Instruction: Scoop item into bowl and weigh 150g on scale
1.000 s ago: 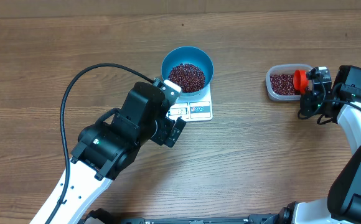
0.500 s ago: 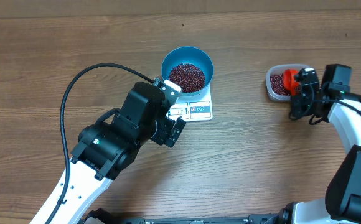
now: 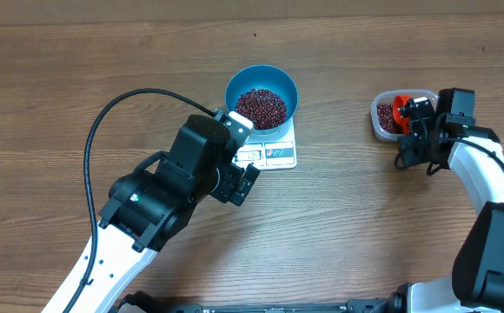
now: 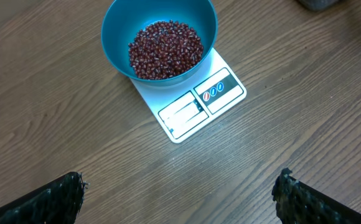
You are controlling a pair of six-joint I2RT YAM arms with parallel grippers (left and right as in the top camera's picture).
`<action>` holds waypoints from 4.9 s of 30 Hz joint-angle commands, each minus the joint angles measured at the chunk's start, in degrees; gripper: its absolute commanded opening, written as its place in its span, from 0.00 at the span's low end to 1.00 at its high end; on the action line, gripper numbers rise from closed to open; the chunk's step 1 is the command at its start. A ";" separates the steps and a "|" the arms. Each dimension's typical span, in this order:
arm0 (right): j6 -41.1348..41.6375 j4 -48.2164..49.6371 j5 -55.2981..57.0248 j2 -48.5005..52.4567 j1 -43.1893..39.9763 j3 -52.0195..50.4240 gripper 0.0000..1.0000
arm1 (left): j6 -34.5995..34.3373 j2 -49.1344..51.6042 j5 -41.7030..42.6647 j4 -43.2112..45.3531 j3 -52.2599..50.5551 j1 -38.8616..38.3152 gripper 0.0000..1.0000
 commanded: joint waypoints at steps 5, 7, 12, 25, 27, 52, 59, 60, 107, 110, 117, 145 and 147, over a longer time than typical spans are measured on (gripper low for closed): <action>3.23 -1.36 1.03 -0.11 0.17 1.38 0.04 | 0.85 0.35 0.72 0.09 -0.15 0.24 0.99; 3.21 -1.49 -0.44 -1.11 0.17 2.14 0.04 | 0.87 0.35 0.70 0.09 -0.15 0.24 1.00; 3.21 -1.97 -1.68 -3.78 0.17 3.72 0.14 | 0.85 0.35 0.72 0.09 -0.15 0.24 1.00; 3.28 -0.70 -1.70 -5.18 0.17 3.89 0.27 | 0.87 0.35 0.72 0.09 -0.15 0.24 1.00; 4.26 -0.39 -1.68 -5.18 0.17 3.89 0.27 | 0.87 0.35 0.72 0.09 -0.15 0.24 0.99; 6.73 2.43 -2.75 -5.18 0.11 3.89 0.04 | 0.87 0.35 0.72 0.09 -0.17 0.24 1.00; 7.58 2.58 -4.87 -5.18 -0.15 3.89 0.04 | 0.87 0.35 0.70 0.09 -0.15 0.24 1.00; 7.58 2.56 -4.90 -5.18 -0.15 3.89 0.04 | 0.87 0.35 0.72 0.09 -0.15 0.24 1.00; 26.36 1.92 -9.88 -5.18 -2.62 3.87 0.33 | 0.87 0.35 0.72 0.09 -0.15 0.24 1.00; 29.92 1.16 -14.40 -5.18 -4.85 3.85 0.33 | 0.87 0.35 0.70 0.09 -0.17 0.24 1.00; 30.47 -1.86 -28.04 -5.18 -8.83 3.76 0.50 | 0.87 0.35 0.72 0.09 -0.15 0.24 1.00; 31.52 -2.97 -32.15 -5.18 -13.25 -3.61 0.57 | 0.87 0.35 0.72 0.09 -0.15 0.24 1.00; 31.52 -3.02 -33.59 -5.18 -13.25 -3.63 0.58 | 0.87 0.35 0.72 0.09 -0.15 0.24 1.00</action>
